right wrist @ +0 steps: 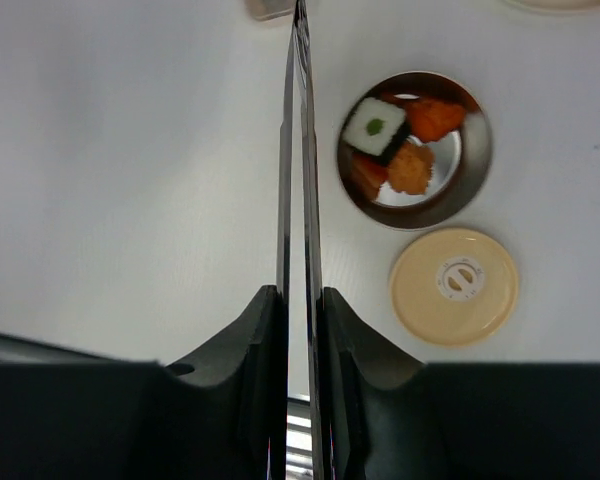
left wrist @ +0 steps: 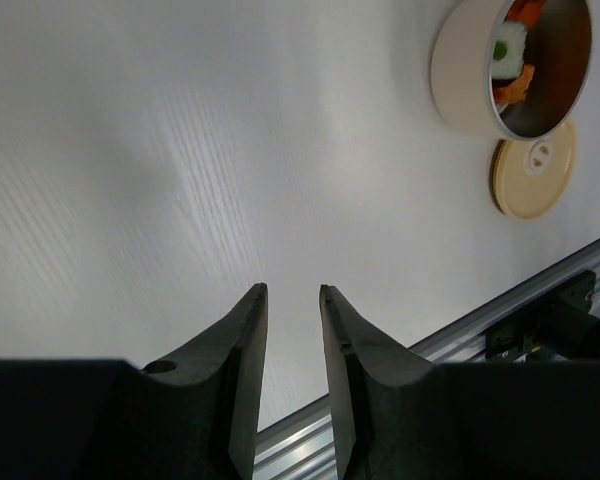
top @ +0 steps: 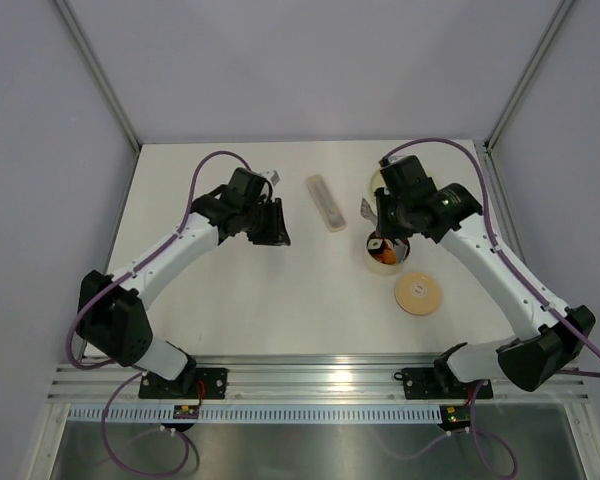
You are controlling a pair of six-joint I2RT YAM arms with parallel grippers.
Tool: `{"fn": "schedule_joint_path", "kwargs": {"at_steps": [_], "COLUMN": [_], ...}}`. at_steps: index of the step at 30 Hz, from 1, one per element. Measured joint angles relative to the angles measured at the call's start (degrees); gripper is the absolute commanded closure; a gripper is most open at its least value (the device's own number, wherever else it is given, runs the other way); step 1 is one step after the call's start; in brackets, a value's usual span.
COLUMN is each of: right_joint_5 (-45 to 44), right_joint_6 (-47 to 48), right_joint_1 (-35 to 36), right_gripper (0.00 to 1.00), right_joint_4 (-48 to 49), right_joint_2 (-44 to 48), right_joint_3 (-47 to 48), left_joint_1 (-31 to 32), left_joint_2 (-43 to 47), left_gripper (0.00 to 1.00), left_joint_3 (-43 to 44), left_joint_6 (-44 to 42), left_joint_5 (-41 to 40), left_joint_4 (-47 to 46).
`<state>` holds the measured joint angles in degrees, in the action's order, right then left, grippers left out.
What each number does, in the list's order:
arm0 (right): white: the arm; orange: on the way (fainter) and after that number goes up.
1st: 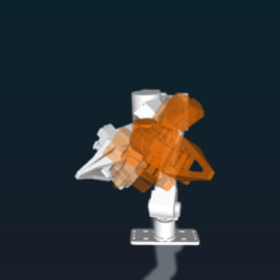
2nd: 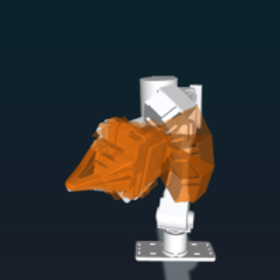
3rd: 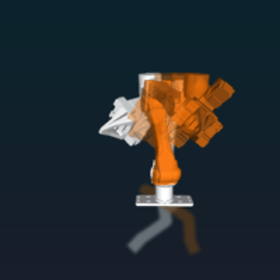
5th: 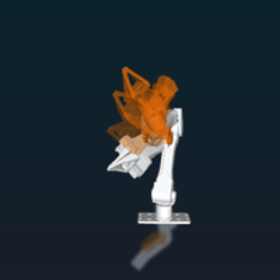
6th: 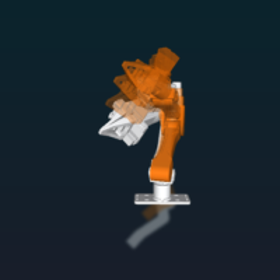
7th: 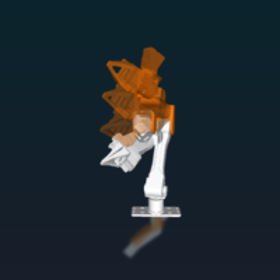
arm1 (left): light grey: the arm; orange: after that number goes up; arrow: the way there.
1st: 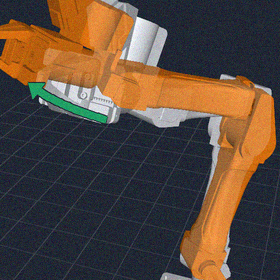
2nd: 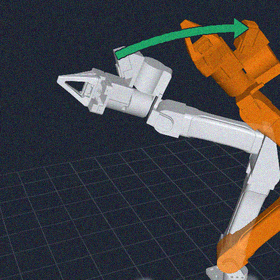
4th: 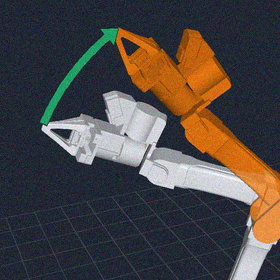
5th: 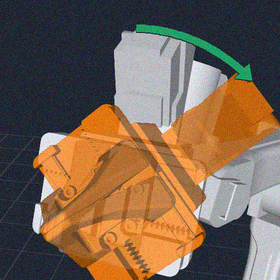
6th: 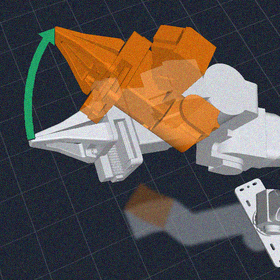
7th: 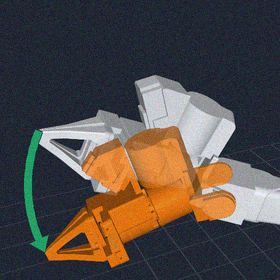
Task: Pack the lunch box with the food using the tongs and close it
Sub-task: Place the clamp at the center of the board.
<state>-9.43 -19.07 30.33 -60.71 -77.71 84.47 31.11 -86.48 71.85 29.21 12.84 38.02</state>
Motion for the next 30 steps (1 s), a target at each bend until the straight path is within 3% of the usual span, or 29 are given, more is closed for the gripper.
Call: {"fn": "schedule_joint_path", "kwargs": {"at_steps": [9,14,19,26,30], "right_joint_5": [-0.52,-2.14,-4.07,-5.18,-5.16], "right_joint_6": [4.5,6.21,7.23,8.9,9.51], "right_joint_1": [16.83,20.52,20.79,20.79,20.79], "right_gripper": [0.81,0.81,0.8,0.67,0.42], "right_joint_4": [12.09,21.22,30.45,39.76,41.16], "right_joint_2": [-7.45,-11.85,-15.85,-24.85,-30.49], "right_joint_3": [-4.39,-9.42,-11.93,-11.45,-8.79], "left_joint_1": [-11.89,-17.79,-19.41,-19.45,-19.45], "left_joint_2": [11.85,16.81,19.43,19.67,19.67], "left_gripper": [0.64,0.63,0.62,0.61,0.6], "left_joint_3": [1.79,1.88,0.63,-1.42,-1.92], "left_joint_6": [2.1,3.78,4.92,5.57,5.62], "left_joint_5": [-1.55,-2.25,-2.4,-2.38,-2.38], "left_joint_4": [3.23,4.31,4.7,5.44,5.4]}}
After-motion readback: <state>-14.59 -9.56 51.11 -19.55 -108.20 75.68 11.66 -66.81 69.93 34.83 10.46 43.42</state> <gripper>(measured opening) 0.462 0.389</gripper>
